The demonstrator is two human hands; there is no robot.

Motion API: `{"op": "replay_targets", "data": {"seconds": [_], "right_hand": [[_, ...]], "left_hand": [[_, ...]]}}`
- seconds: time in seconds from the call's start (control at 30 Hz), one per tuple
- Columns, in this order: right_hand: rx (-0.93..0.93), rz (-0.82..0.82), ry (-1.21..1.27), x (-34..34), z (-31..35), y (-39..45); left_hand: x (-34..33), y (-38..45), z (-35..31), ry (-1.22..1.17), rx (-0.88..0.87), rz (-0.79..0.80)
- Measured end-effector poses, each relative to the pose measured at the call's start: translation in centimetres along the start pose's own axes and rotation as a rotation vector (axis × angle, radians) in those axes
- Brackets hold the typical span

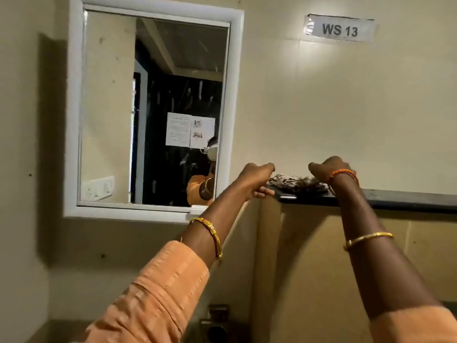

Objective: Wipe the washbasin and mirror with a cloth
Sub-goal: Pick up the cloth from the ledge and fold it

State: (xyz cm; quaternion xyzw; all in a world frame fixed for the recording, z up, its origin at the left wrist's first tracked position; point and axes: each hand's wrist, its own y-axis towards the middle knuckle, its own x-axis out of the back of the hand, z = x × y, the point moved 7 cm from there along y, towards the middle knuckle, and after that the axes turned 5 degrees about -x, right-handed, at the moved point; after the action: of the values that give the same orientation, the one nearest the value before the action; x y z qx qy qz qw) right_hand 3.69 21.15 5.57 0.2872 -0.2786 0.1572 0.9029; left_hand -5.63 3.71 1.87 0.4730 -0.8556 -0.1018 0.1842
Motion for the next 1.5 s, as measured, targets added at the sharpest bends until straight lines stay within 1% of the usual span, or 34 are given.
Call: {"op": "replay_targets", "data": {"seconds": [0.07,0.13,0.17,0.23,0.27,0.33,0.4,0.5,0.57,0.63,0.77,0.87,0.93,1.0,1.07,1.13,1.23,1.3,1.33,1.4,1.43,1.5], "right_hand": [[-0.104,0.207,-0.095,-0.8,-1.4,1.0],[-0.129,0.407,-0.176,-1.7,-1.6,1.3],[-0.101,0.459,-0.202,-2.1,-1.5,1.7],[-0.037,0.479,-0.223,-2.4,-0.9,2.1],[-0.024,0.474,-0.240,-2.2,-0.7,2.0],[-0.019,0.482,-0.199,-2.3,-0.9,2.4],[-0.043,0.500,-0.020,-2.7,-1.0,2.9],[-0.083,0.522,0.378,-2.9,-0.5,3.4],[-0.059,0.580,0.587,-2.8,0.5,2.8],[-0.023,0.627,0.753,-2.6,1.6,1.4],[0.060,0.664,0.916,-2.7,3.6,-4.3],[0.085,0.661,0.989,-4.5,4.2,-9.9],[0.067,0.677,0.996,-7.0,4.3,-13.9],[0.030,0.707,0.964,-10.3,4.0,-17.8],[0.008,0.781,0.920,-13.8,3.7,-21.6],[-0.033,0.892,0.883,-18.2,3.1,-25.8],[-0.195,1.073,0.913,-25.2,1.1,-32.4],[-0.366,1.197,0.908,-29.8,-0.7,-37.4],[-0.461,1.233,0.896,-31.7,-1.6,-39.9],[-0.614,1.286,0.930,-35.0,-3.2,-43.8],[-0.663,1.280,0.935,-36.8,-3.9,-45.5],[-0.729,1.211,0.897,-39.6,-4.6,-48.1]], "left_hand": [[-1.4,0.8,-0.3,-0.006,0.038,-0.024],[-2.4,1.8,0.1,0.011,0.088,-0.039],[-2.7,2.2,0.1,0.027,0.102,-0.050],[-2.8,2.8,0.1,0.058,0.112,-0.084],[-2.8,2.9,0.1,0.070,0.117,-0.099],[-2.8,3.2,0.3,0.072,0.133,-0.122],[-2.6,3.3,0.5,0.043,0.135,-0.150],[-1.9,2.8,0.3,-0.083,0.102,-0.179],[-1.1,2.0,0.1,-0.182,0.079,-0.190],[-0.3,0.9,0.1,-0.251,0.071,-0.151],[1.4,-3.3,1.0,-0.272,0.058,-0.008],[4.4,-6.8,3.4,-0.385,0.029,-0.017],[6.5,-9.7,5.8,-0.474,0.047,0.004],[8.7,-12.9,9.1,-0.496,0.111,0.022],[10.9,-15.7,12.7,-0.492,0.175,0.030],[13.6,-18.5,17.0,-0.475,0.257,0.027],[17.0,-22.5,23.6,-0.449,0.387,0.048],[18.6,-24.8,27.9,-0.446,0.474,0.084],[19.4,-25.8,30.0,-0.417,0.512,0.071],[20.9,-27.4,34.2,-0.276,0.570,0.010],[21.7,-28.2,36.3,-0.183,0.602,-0.020],[23.6,-29.4,40.2,-0.030,0.645,-0.087]]}}
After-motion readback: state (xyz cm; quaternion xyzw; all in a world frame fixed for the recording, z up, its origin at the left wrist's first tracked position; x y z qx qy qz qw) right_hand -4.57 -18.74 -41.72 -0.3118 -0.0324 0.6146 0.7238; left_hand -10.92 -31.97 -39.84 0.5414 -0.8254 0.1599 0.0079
